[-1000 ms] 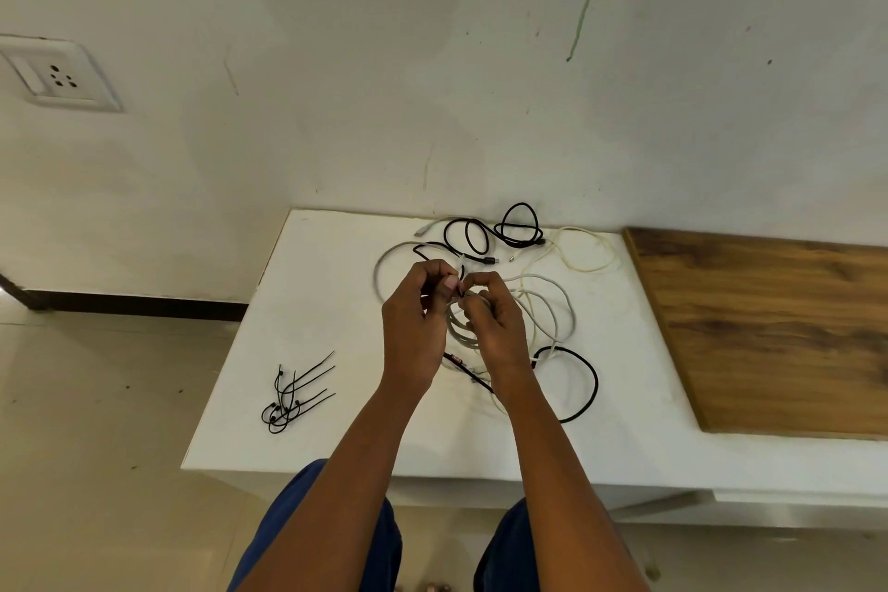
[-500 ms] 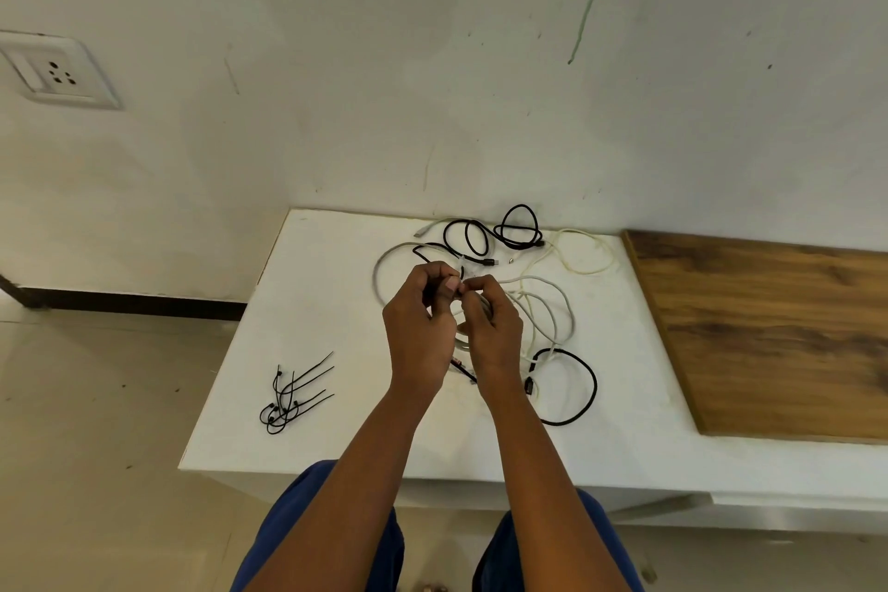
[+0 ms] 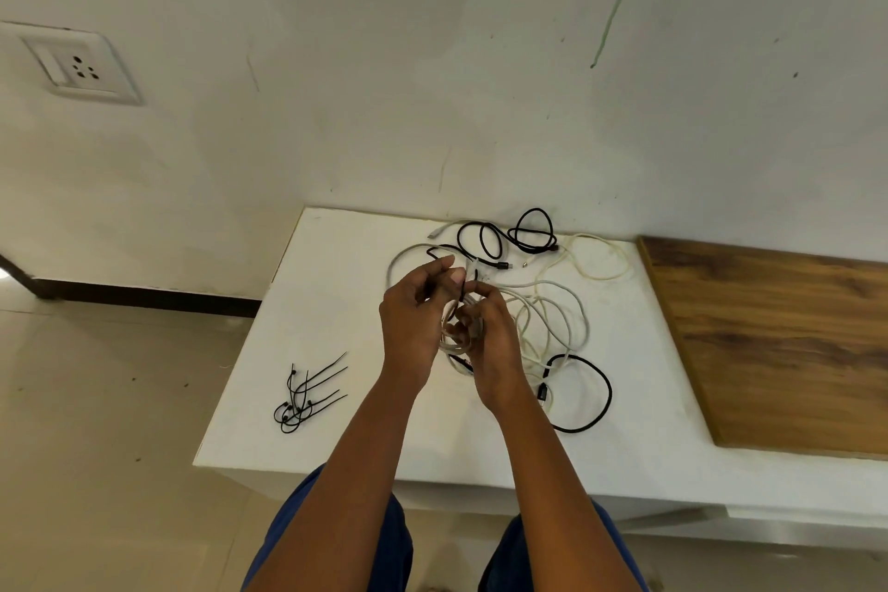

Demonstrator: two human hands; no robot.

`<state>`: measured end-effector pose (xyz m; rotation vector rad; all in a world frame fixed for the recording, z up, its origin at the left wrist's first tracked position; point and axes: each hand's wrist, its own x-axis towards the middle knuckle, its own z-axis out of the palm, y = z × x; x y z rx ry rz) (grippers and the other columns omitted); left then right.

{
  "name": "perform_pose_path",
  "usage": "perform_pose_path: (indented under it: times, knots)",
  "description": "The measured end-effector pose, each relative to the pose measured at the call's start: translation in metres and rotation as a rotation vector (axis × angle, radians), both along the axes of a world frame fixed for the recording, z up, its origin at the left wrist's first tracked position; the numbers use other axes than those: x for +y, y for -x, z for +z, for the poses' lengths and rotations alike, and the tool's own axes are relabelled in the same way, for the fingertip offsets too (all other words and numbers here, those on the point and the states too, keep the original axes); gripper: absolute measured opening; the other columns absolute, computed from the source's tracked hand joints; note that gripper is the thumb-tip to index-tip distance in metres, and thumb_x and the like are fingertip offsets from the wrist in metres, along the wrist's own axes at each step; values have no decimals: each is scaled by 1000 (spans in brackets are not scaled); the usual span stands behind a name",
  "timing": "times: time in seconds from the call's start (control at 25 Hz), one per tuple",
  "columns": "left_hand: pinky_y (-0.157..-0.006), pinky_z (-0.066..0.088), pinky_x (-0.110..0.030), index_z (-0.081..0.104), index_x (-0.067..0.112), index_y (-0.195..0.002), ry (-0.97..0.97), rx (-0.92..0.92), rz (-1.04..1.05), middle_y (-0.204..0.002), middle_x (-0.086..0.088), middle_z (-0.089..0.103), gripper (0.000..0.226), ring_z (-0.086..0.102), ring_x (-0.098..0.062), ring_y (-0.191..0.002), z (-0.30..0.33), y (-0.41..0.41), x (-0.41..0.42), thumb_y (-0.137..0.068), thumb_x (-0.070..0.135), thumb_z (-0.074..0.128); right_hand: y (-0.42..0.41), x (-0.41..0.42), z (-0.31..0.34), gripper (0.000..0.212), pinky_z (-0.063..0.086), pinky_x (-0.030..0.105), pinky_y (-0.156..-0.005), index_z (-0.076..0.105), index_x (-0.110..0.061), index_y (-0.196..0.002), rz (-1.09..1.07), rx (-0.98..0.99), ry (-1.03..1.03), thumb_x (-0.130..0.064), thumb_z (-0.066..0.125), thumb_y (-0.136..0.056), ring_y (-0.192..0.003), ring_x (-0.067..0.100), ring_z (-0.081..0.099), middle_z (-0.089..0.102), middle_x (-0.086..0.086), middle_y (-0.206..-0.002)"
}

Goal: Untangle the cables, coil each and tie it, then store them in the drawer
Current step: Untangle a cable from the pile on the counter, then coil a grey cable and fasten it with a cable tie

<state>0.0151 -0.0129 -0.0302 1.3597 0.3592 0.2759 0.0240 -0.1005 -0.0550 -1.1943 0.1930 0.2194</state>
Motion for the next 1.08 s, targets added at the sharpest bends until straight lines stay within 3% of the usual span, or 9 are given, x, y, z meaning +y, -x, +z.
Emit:
perform_pose_path:
  times: [0.08,0.24,0.36,0.48,0.64,0.84,0.92,1.0,1.08]
  knots:
    - [-85,51,-25,70,25,-94,-36,47,74,-92,2,72,9,68,-18,-91,1,0,9,-89,28,63,-2,7,0,24,43,29,-66,55,-17,-102,-18,62,-111,-7,38,-88,-58,11,50,52,-1,-62]
    - [-93,48,-38,60,20,-98,-104,342,123,-100,1,64,28,60,-24,-100,-11,0,43,-93,45,50,-11,32,-1,19,41,30,-67,51,-10,-93,-55,132,-296,-1,36,-89,-50,13,45,52,3,-58]
    - [-75,54,-32,65,10,-96,145,378,49,-96,-9,69,29,65,-22,-86,-15,2,59,-96,33,46,-22,54,0,18,39,27,-64,50,-8,-85,-28,116,-311,1,34,-87,-52,13,43,49,4,-61]
    - [-63,53,-23,67,4,-95,152,297,164,-94,-14,69,20,68,-23,-82,-20,-4,74,-90,9,49,-32,77,-1,18,45,28,-67,53,-5,-93,24,60,-122,-2,36,-89,-63,15,51,54,10,-79]
    - [-69,52,-25,64,4,-111,89,253,338,-100,-12,66,22,65,-26,-91,-35,-20,102,-91,8,55,-45,109,-16,22,52,29,-80,62,-10,-111,32,30,230,-11,50,-93,-83,16,55,53,19,-114]
    - [-70,54,-27,61,7,-110,42,237,509,-105,-14,64,20,64,-23,-92,-57,-40,122,-91,11,61,-61,132,-33,24,54,16,-64,65,-6,-112,10,6,325,-12,63,-88,-83,20,64,66,13,-110]
    - [-69,53,-24,63,5,-108,33,237,523,-105,-16,64,19,64,-25,-93,-66,-49,128,-90,10,62,-67,137,-41,23,53,17,-75,66,-5,-111,55,30,334,-8,61,-89,-87,19,65,68,13,-110]
    - [-67,50,-20,63,6,-110,-8,255,536,-104,-13,63,21,63,-26,-94,-73,-56,129,-89,10,63,-72,141,-49,28,50,28,-93,65,-7,-117,152,55,387,-7,56,-90,-102,21,63,66,12,-117]
    - [-72,50,-21,62,7,-114,-89,299,546,-108,-13,63,24,61,-23,-94,-78,-61,130,-90,12,62,-74,144,-54,34,44,29,-102,60,-10,-125,246,63,402,-6,50,-93,-114,19,57,61,8,-128]
